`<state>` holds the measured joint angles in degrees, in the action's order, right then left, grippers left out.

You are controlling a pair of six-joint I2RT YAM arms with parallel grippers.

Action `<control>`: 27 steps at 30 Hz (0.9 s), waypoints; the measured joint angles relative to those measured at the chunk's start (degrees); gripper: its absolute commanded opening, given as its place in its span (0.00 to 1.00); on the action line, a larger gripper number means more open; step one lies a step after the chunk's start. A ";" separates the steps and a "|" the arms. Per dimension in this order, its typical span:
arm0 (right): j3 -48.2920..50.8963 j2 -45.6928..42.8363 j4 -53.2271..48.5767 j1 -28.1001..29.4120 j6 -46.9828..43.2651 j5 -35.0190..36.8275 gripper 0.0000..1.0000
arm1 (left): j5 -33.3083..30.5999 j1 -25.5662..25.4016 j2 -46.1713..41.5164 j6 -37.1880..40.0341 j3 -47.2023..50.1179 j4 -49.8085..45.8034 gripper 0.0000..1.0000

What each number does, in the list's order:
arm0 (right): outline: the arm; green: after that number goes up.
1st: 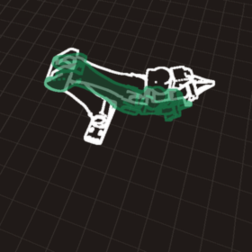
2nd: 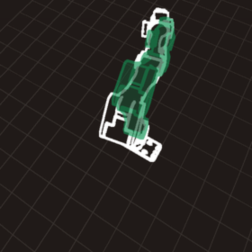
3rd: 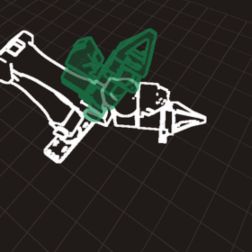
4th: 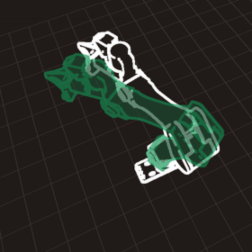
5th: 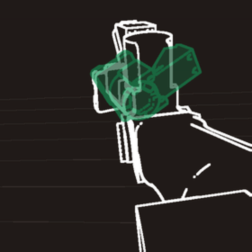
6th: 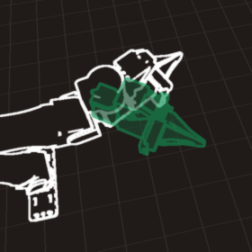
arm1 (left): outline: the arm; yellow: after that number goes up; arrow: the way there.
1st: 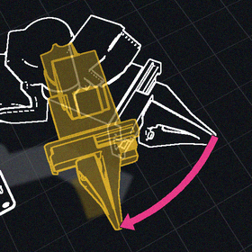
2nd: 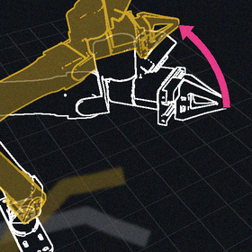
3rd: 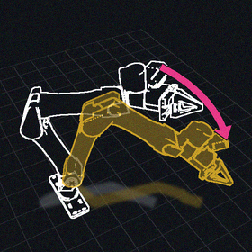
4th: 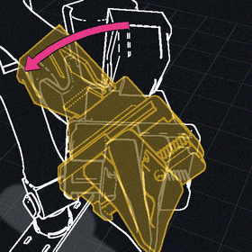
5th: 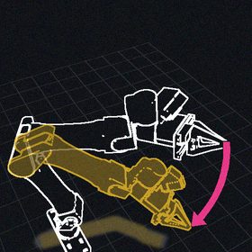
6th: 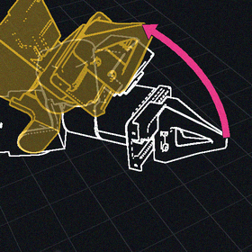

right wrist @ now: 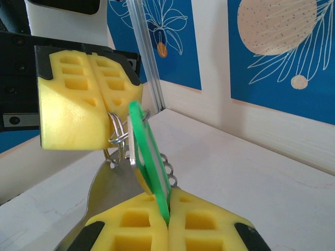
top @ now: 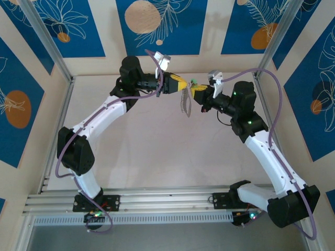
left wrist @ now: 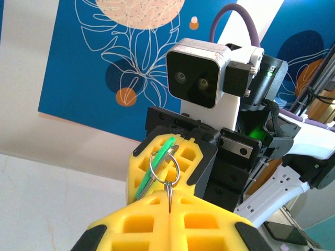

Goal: Put the keys on the keyring

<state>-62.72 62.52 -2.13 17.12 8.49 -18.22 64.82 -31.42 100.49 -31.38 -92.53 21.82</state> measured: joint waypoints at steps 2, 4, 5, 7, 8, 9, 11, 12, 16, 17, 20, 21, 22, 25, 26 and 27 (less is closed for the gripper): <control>0.22 -0.31 -0.13 -0.46 0.26 -0.57 0.00 | -0.22 -0.02 0.00 0.00 0.00 0.04 0.00; 0.26 -0.37 -0.15 -0.59 0.66 -1.18 0.00 | -0.35 -0.13 0.00 0.00 0.00 0.04 0.00; 0.26 -0.37 -0.15 -0.59 0.72 -1.38 0.00 | -0.35 -0.17 0.00 0.00 0.00 0.04 0.00; 0.26 -0.37 -0.13 -0.44 0.87 -1.51 0.00 | -0.35 -0.17 0.00 0.00 0.00 0.04 0.00; 0.26 -0.37 -0.11 -0.24 0.90 -1.51 0.00 | -0.35 -0.24 0.00 0.00 0.00 0.07 0.00; 0.26 -0.37 -0.07 0.15 0.90 -1.46 0.00 | -0.33 -0.22 0.00 -0.02 0.00 0.07 0.00; 0.26 -0.37 0.02 0.94 0.90 -1.25 0.00 | -0.31 -0.22 0.00 0.00 0.00 0.04 0.00; 0.26 -0.35 0.15 1.42 0.90 -1.03 0.00 | -0.28 -0.22 0.00 0.00 0.00 0.04 0.00; 0.24 0.35 0.55 3.02 0.85 0.02 0.00 | 0.04 -0.22 0.00 0.00 0.00 0.04 0.00; 0.24 0.66 0.59 3.26 0.85 0.20 0.00 | 0.11 -0.22 0.00 -0.02 0.00 0.04 0.00; 0.24 1.38 0.59 3.56 0.83 0.46 0.00 | 0.11 -0.22 0.02 -0.02 0.00 0.00 0.00; 0.24 1.40 0.59 3.56 0.83 0.46 0.00 | 0.09 -0.22 0.07 -0.02 0.00 0.00 0.00; 0.24 1.40 0.59 3.56 0.83 0.52 0.00 | 0.09 -0.22 0.11 -0.02 0.00 0.00 0.00; 0.24 1.40 0.57 3.54 0.66 0.90 0.00 | 0.09 -0.22 0.11 -0.02 0.00 0.00 0.00; 0.22 1.40 0.55 3.54 0.61 0.94 0.00 | 0.09 -0.22 0.11 -0.02 0.00 0.00 0.00; 0.20 1.40 0.52 3.48 0.59 1.09 0.00 | 0.11 -0.22 0.11 -0.02 0.00 0.00 0.00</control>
<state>-62.52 63.92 -1.61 20.60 9.08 -17.12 64.93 -31.64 100.60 -31.40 -92.53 21.82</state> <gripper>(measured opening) 0.066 0.047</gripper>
